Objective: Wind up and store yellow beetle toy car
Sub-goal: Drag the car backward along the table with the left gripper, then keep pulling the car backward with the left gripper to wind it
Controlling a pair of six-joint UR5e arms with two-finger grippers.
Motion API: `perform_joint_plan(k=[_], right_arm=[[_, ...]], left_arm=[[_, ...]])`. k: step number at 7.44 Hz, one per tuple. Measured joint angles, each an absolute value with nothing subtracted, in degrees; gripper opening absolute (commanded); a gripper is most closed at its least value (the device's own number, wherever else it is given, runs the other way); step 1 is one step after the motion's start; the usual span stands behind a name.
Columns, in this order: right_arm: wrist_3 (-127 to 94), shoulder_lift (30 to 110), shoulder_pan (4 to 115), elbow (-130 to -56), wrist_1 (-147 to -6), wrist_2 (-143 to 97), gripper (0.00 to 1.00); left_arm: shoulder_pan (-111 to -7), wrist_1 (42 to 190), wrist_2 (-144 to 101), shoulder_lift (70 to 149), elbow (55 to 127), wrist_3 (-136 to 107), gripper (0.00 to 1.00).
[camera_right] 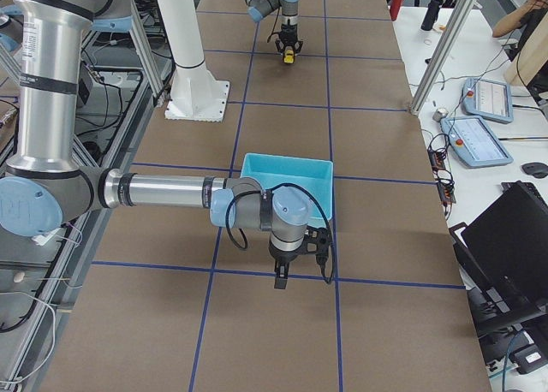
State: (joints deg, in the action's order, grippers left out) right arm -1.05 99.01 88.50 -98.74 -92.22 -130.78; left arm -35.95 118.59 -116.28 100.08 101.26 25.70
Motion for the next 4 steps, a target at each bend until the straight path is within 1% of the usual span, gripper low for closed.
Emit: perform_joint_plan(k=[4], right_arm=[[-1.06, 99.05, 88.51, -98.70, -92.27, -130.78, 1.00]], left_arm=[[-35.92, 119.69, -116.14, 99.68, 100.71, 26.69, 0.03]])
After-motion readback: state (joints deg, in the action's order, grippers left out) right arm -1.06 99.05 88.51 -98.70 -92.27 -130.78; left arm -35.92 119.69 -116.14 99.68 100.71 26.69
